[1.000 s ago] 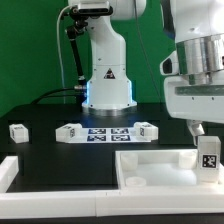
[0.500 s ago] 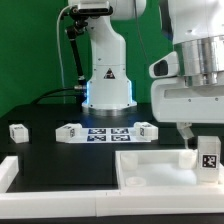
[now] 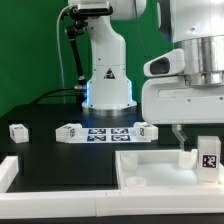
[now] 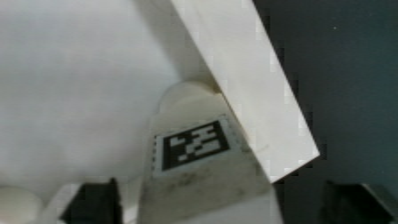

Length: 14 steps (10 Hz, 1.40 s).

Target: Assemble square table

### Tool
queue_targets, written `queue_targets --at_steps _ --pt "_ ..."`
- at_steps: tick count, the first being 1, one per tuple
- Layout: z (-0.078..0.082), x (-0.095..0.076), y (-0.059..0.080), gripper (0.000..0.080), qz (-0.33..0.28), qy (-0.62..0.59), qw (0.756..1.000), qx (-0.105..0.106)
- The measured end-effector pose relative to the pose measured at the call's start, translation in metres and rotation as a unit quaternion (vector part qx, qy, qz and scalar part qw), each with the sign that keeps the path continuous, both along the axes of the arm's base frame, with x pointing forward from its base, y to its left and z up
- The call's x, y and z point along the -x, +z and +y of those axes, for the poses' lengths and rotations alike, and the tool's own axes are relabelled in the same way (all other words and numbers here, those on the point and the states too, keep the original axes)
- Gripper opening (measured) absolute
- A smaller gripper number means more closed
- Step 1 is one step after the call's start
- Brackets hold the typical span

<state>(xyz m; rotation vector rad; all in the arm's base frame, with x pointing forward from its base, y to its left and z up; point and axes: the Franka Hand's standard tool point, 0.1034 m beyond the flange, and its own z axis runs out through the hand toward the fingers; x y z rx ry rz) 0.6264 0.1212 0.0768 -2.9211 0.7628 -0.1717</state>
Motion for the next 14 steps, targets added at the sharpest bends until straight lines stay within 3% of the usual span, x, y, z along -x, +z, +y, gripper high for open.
queue_targets --at_steps 2,4,5,6,9,11,12,13,14 --pt "-0.002 0.001 -0.001 0.0296 0.006 -0.053 0.999 -0.007" --pt "-0.003 0.001 -0.001 0.0296 0.013 -0.133 0.991 -0.018" --pt "0.001 0.004 -0.002 0.0296 0.031 -0.27 0.962 -0.033" --pt "0.0 0.003 -0.003 0.0294 0.045 -0.32 0.946 -0.04" --pt "0.0 -0.003 -0.004 0.0294 0.086 -0.574 0.807 -0.108" --pt "0.0 -0.002 -0.004 0.0294 0.09 -0.604 0.784 -0.11" --pt "0.001 -0.002 -0.004 0.0294 0.086 -0.575 0.807 -0.104" --pt "0.006 0.0 -0.005 0.0527 0.077 -0.527 0.842 -0.087" --pt "0.008 0.001 -0.005 0.0527 0.067 -0.451 0.888 -0.07"
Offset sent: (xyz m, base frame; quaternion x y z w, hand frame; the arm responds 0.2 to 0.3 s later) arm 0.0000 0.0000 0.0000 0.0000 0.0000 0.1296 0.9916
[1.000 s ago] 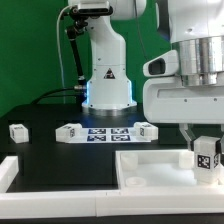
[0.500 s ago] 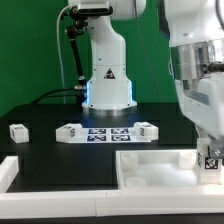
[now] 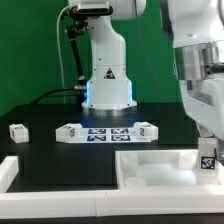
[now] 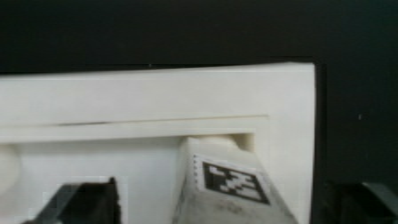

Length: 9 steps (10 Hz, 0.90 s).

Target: Assemble square table

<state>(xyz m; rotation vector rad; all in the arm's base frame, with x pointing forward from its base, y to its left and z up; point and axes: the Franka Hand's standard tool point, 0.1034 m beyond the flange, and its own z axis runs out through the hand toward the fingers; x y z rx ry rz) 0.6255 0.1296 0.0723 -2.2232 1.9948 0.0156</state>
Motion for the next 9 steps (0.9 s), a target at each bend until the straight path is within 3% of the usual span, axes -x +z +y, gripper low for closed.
queue_targets --at_steps 1,2,5,8,9 --pt "0.0 0.0 0.0 0.0626 -0.01 0.083 0.996 0.011" --pt "0.0 -0.001 0.0 0.0644 -0.029 0.177 0.984 0.023" --pt "-0.004 -0.002 -0.001 0.0648 -0.041 0.289 0.956 0.039" --pt "-0.016 -0.008 0.002 0.0648 -0.057 0.491 0.867 0.071" --pt "-0.016 -0.008 0.002 0.0648 -0.055 0.467 0.88 0.068"
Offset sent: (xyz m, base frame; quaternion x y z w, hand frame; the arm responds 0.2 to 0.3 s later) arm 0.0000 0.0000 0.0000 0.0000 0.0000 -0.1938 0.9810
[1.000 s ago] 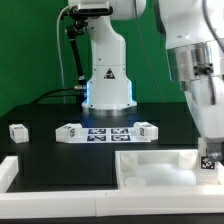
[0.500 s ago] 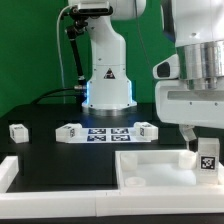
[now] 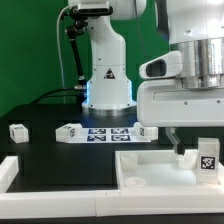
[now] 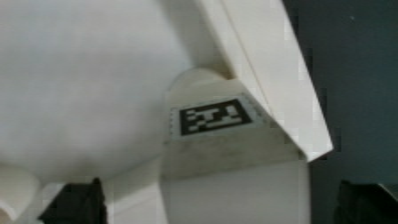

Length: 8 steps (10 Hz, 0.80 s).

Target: Assemble square table

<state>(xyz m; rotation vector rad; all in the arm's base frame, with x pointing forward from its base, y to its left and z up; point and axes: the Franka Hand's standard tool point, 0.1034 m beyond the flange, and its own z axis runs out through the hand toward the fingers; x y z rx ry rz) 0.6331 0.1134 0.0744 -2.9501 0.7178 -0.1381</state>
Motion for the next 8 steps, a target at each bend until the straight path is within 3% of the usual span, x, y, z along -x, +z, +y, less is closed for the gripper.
queue_targets --at_steps 2,3,6,8 --pt "-0.0007 -0.0001 0.0 0.0378 0.0 0.0 1.0 0.0" --pt "-0.0009 0.0004 -0.0004 0.029 0.004 -0.044 0.999 -0.005" --pt "-0.0028 0.0008 -0.0009 0.029 0.012 -0.139 0.99 -0.015" --pt "-0.0032 0.0034 -0.0014 0.029 0.03 -0.308 0.95 -0.028"
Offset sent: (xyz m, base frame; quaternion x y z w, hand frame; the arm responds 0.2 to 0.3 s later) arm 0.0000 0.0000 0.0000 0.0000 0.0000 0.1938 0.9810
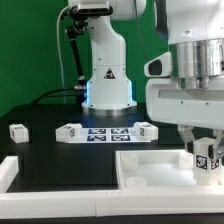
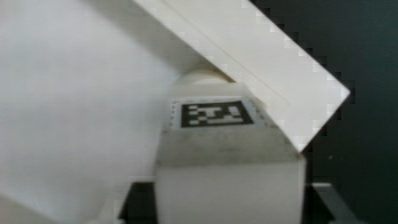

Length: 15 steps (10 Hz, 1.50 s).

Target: Assemble square table

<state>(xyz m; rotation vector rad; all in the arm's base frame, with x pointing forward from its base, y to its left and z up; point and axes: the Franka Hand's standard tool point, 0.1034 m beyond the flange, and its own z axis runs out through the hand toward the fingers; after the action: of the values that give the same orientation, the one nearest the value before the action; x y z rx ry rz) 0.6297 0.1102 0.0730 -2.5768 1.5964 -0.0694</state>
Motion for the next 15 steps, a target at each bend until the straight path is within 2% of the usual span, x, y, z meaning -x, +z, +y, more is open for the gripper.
queue_targets --at_steps 1,2,3,4,6,7,8,9,10,11,15 --pt "0.0 0.001 0.0 0.029 0.013 -0.117 0.993 -0.017" --pt "0.001 0.002 -0.001 0.0291 0.024 -0.253 0.966 -0.042" --pt "0.001 0.002 -0.001 0.0291 0.03 -0.318 0.946 -0.055" --pt "0.002 0.003 -0.001 0.0291 0.038 -0.394 0.915 -0.073" --pt "0.003 0.003 0.0 0.0291 0.042 -0.444 0.891 -0.077" --pt "0.005 0.004 -0.001 0.0291 0.034 -0.415 0.907 -0.068" --pt "0.014 0.008 -0.004 0.0478 0.026 -0.372 0.927 -0.049" --pt "0.019 0.012 -0.004 0.0598 0.03 -0.279 0.959 -0.024" --pt "0.021 0.01 -0.002 0.0598 0.02 -0.181 0.983 -0.004" --pt "0.022 0.009 -0.001 0.0634 0.015 -0.117 0.993 0.001" --pt "0.02 0.009 -0.002 0.0648 0.008 -0.001 1.0 0.012"
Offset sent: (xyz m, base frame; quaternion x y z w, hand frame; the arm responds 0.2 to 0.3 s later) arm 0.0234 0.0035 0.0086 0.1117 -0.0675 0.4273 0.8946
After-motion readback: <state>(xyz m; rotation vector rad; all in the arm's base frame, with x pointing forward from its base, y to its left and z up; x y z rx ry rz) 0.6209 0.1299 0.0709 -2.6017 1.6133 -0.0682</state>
